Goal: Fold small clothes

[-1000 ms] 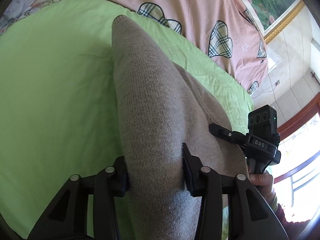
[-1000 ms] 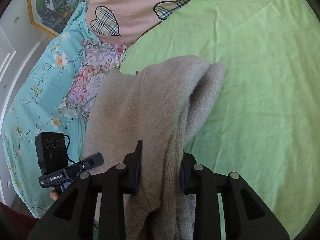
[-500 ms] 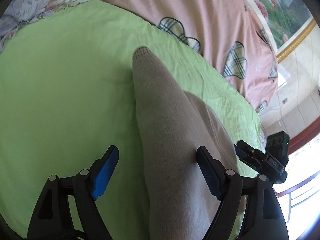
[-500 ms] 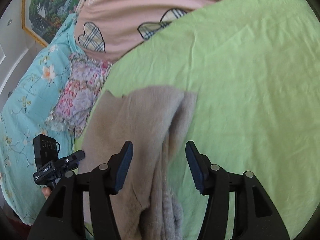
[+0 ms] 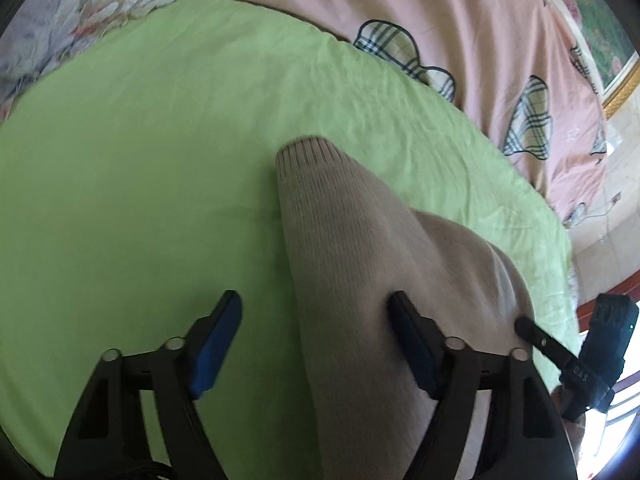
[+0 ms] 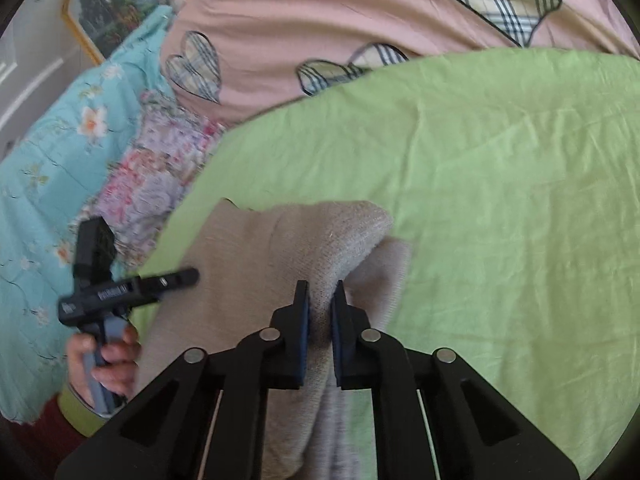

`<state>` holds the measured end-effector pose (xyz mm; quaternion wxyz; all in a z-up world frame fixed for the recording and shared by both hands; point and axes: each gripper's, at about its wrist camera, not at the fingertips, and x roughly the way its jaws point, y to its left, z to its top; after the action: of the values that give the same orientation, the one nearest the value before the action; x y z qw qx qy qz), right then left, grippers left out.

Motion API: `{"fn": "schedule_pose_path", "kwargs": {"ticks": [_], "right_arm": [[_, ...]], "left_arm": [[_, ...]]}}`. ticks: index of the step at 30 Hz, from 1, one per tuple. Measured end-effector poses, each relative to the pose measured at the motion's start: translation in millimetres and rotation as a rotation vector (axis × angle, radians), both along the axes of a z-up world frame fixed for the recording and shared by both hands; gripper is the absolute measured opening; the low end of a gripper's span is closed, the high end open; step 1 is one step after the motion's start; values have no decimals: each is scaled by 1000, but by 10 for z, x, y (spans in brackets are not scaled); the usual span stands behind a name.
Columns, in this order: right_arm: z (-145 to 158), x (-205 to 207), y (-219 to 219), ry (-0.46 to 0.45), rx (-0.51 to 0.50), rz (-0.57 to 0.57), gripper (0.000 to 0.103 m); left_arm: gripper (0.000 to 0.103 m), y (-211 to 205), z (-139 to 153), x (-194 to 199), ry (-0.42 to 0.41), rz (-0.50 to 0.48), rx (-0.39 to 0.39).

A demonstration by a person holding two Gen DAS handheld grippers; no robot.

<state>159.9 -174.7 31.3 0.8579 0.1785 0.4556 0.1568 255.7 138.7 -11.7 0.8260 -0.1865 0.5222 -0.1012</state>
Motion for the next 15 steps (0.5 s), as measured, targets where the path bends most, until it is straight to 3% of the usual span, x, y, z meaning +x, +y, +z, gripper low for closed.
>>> {"fn": "schedule_pose_path", "kwargs": {"ticks": [2,4,5,7,9,10,12,15], "right_arm": [[-155,57,-55,39,0,-14,9],[-249,95,-47,56,-18,-21,9],[-263,101,-31,58,-17,-24,9],[-215,76,-30,54,-9,-27,11],[-114,-1,-70,45,19,-40,15],[-46,-67,-96,35,28,-43,17],[74,-223,-131,9,37,-47,33],[213,-545,-149,-20,61,-32,41]], "left_arm": [[48,-32,-69,205,2,-5,44],[36,-72,-127,369,15,4,122],[34,-92,-144,430,24,6,160],[32,-84,-99,435,35,-2,145],[33,-76,45,292,1,-18,121],[38,-74,137,167,-24,-28,129],[49,-40,288,-116,-59,-47,119],[56,65,471,-672,-102,-63,79]]}}
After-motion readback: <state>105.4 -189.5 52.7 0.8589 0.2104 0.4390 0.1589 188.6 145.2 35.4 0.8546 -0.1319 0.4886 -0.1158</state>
